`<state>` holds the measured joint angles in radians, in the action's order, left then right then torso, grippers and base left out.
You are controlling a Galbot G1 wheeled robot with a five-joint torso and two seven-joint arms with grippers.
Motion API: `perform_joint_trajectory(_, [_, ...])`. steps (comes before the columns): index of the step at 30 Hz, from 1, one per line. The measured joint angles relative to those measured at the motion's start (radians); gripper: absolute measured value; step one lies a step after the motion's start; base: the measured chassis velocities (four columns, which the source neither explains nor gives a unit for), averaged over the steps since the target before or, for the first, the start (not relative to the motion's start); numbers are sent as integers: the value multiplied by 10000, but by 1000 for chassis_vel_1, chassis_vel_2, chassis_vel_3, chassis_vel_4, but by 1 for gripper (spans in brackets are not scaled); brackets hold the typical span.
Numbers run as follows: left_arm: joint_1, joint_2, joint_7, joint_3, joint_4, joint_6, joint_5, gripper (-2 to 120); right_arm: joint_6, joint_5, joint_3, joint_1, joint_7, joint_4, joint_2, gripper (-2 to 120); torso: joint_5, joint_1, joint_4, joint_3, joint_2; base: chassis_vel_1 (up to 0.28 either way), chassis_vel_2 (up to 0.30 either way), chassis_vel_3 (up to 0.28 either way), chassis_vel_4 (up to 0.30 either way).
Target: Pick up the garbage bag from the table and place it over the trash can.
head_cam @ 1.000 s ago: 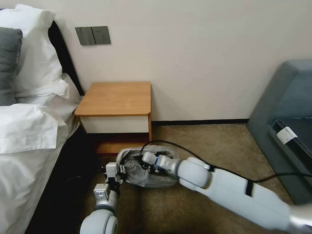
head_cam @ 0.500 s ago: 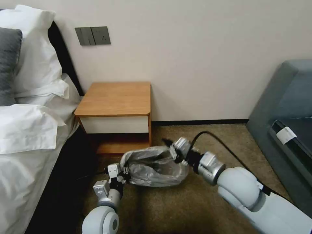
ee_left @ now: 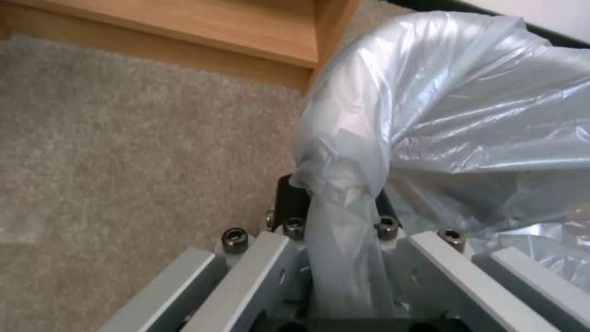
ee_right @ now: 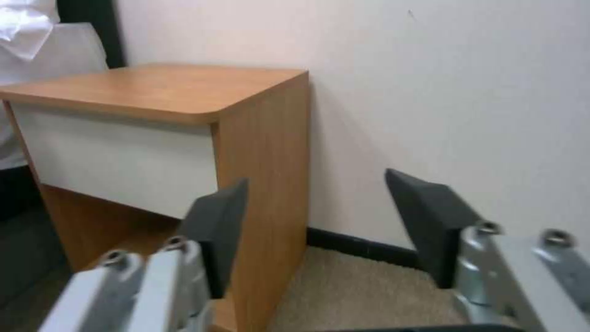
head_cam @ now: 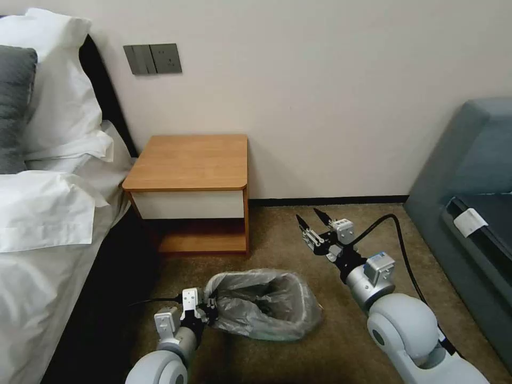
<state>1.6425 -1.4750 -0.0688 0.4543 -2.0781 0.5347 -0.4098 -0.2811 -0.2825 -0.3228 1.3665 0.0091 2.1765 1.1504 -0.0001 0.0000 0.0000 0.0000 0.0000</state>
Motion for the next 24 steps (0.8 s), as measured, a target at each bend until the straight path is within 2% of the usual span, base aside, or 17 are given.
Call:
perform_joint_trajectory(1, [0,0,0,0,0,0,0,3,0,0,0,0,0,0,0,67,0,0,0,0,0,0,0,0,0])
perform_joint_trajectory(3, [17,-84,54,-26,86,17,62,3,34,98,48,81,-30,0,109,77,0,0,0,0,0,0,0,0,0])
perform_joint_trajectory(4, [17,-84,54,-26,86,17,62,3,34,98,48,81,-30,0,109,77,0,0,0,0,0,0,0,0,0])
perform_joint_trajectory(6, [33,-108,82,-16,156,-6,145,3,121,204,88,174,-79,-32,154,87,3,0,1,0,0,0,0,0,0])
perform_joint_trajectory(7, [33,-108,82,-16,156,-6,145,3,121,204,88,174,-79,-32,154,87,3,0,1,0,0,0,0,0,0])
perform_joint_trajectory(8, [43,-123,88,-16,181,-36,179,5,176,256,106,221,-110,-71,157,92,4,0,2,-1,0,0,0,0,0])
perform_joint_trajectory(9, [50,-144,94,-14,196,-65,237,11,235,327,133,291,-160,-96,159,97,4,0,1,0,1,0,0,0,0])
perform_joint_trajectory(12, [55,-178,112,-16,197,-99,308,21,291,390,178,367,-223,-136,191,100,2,0,1,-1,1,0,0,0,0])
perform_joint_trajectory(14, [49,-189,137,-28,174,-140,377,29,349,498,259,403,-253,-239,284,100,1,0,0,0,1,0,0,0,0])
perform_joint_trajectory(15, [49,-189,137,-28,174,-140,377,29,349,498,259,403,-253,-239,284,100,1,0,0,0,1,0,0,0,0])
perform_joint_trajectory(19, [10,-157,259,-19,91,-472,482,49,394,700,440,416,-292,-348,500,100,-1,0,0,1,1,0,0,0,0])
perform_joint_trajectory(21, [-15,-149,279,-5,88,-602,506,52,397,762,487,424,-294,-381,588,100,-2,0,0,1,0,0,0,0,0])
perform_joint_trajectory(22, [-41,-145,291,8,91,-711,520,59,400,804,529,438,-295,-397,669,100,-1,0,0,1,0,0,0,0,0])
perform_joint_trajectory(24, [-70,-139,297,23,107,-795,520,63,401,829,593,464,-290,-400,764,100,-1,0,0,1,0,0,0,0,0])
